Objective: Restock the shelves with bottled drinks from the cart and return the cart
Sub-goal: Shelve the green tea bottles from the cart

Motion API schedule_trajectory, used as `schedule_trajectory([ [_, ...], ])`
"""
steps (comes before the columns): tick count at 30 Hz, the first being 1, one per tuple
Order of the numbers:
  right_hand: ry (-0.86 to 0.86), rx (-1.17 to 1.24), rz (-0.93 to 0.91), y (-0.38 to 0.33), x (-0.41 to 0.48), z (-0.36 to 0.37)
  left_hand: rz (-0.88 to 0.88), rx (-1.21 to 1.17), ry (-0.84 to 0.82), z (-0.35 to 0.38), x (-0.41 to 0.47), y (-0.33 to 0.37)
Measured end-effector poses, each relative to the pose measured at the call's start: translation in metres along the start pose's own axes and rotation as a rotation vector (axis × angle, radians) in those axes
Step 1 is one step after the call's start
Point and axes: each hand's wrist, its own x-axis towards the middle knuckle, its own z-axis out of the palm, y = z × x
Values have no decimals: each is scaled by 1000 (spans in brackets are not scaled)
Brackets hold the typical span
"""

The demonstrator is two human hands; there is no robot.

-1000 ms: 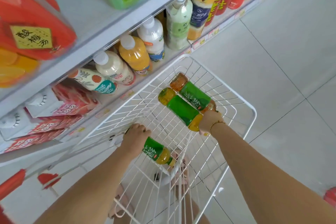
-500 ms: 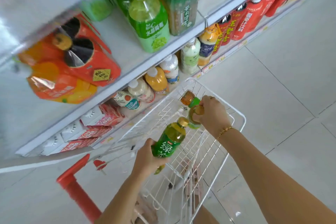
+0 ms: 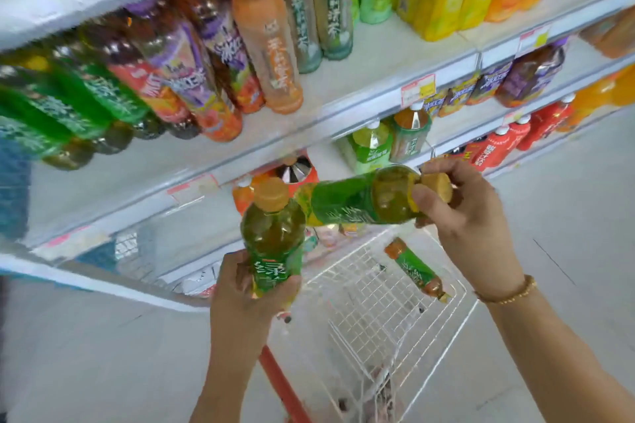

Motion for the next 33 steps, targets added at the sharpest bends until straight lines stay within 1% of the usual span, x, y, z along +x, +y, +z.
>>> schedule_trajectory([
  [3,-1,138,-115,-39,-9,36,84,-38,132,-50,4,28],
  [7,21,244,-223,-70,-19,91,162,-36,300,-105,19,46],
  [9,36,224,-267,-78,-22,121,200,-9,381,-130,29,46],
  [11,24,185,-313,-82,-23,150,208,3,419,-153,43,43],
  [14,34,40,-358,-84,-17,189,204,41,393,-178,65,42],
  [18,69,-31,-377,-85,-2,228,243,79,316,-196,89,50],
  [23,-38,-175,-488,-88,14,258,300,-5,232,-194,114,59],
  [26,-67,-294,-570,-94,24,272,293,-40,200,-194,131,48],
  [28,-86,-374,-600,-95,29,280,285,-17,201,-198,140,39],
  [31,-150,-368,-616,-92,34,290,269,61,196,-205,153,31],
  [33,-138,-319,-603,-91,38,298,244,77,171,-208,163,30],
])
